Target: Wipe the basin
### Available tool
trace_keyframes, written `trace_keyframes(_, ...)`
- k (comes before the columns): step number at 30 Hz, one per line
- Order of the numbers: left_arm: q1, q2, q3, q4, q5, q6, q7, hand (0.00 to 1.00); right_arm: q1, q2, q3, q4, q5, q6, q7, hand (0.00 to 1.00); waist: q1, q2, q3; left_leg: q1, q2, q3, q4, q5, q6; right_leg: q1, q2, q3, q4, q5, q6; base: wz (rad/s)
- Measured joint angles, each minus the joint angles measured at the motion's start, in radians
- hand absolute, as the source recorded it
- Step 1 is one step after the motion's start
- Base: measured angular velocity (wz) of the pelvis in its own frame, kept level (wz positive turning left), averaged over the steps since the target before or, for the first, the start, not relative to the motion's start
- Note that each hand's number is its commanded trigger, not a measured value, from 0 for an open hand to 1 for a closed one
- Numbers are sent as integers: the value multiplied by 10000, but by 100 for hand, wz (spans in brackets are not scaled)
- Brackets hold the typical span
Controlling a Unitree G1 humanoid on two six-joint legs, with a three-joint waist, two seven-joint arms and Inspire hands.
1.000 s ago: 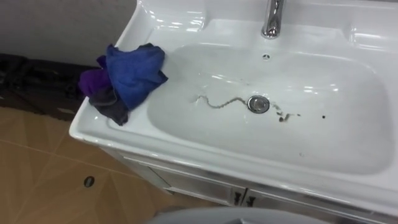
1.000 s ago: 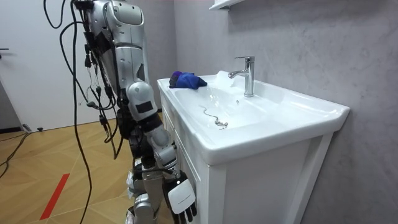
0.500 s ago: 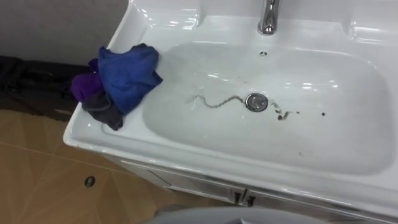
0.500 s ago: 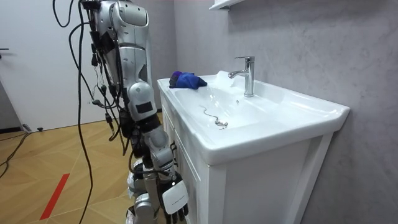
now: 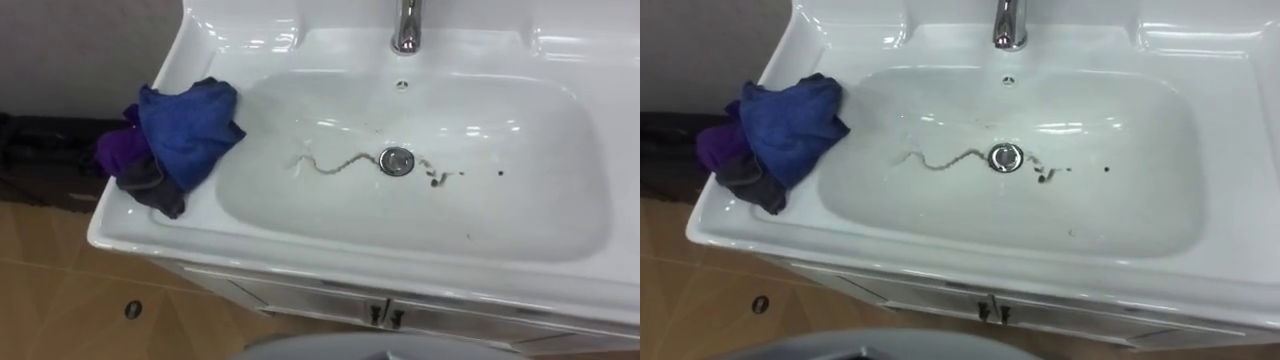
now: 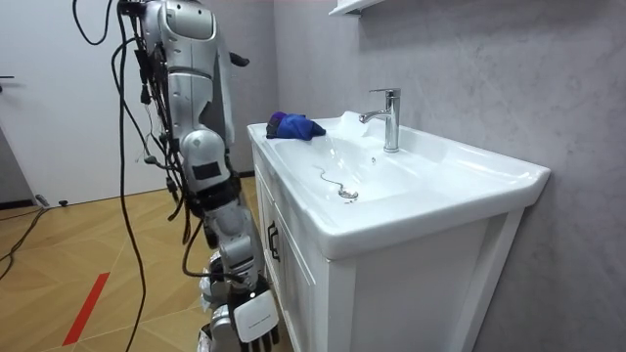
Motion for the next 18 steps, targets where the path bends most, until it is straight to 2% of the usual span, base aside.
trace_keyframes(3,-5,-1,-444,-16,559,0,-209,0,-30,22,1,43,-24,2,108,0,-146,-27,8,4,4,-1,0,0,0,-9,9,40,5,1,-1,-1)
trace_keyframes(8,-10,-107,-1579,-50,771,-2,-672,0,-229,91,-1,285,-44,-8,190,0,-531,-114,65,36,37,34,-2,0,0,-9,58,237,11,12,-20,-3)
trace_keyframes(11,-9,-140,-1988,-427,771,-1,-911,0,-277,96,-3,334,-37,-17,190,0,-718,-124,86,75,48,81,-27,0,0,-12,75,312,-10,19,-32,-6)
trace_keyframes(12,-9,-146,-2048,-548,770,-2,-961,0,-290,94,-4,393,-37,-17,193,0,-729,-151,119,111,59,132,-52,0,0,-12,86,356,-10,22,-36,-18)
trace_keyframes(14,-29,-212,-2222,-779,772,-64,-1083,0,-308,94,-2,450,-60,5,236,0,-756,-165,118,221,82,301,-125,0,-1,-14,109,485,-12,31,-42,-21)
trace_keyframes(18,-191,-435,-2550,-779,756,-62,-1276,0,-342,121,5,637,-81,18,308,0,-976,-179,112,288,82,324,-132,0,-1,18,107,539,12,35,-42,-6)
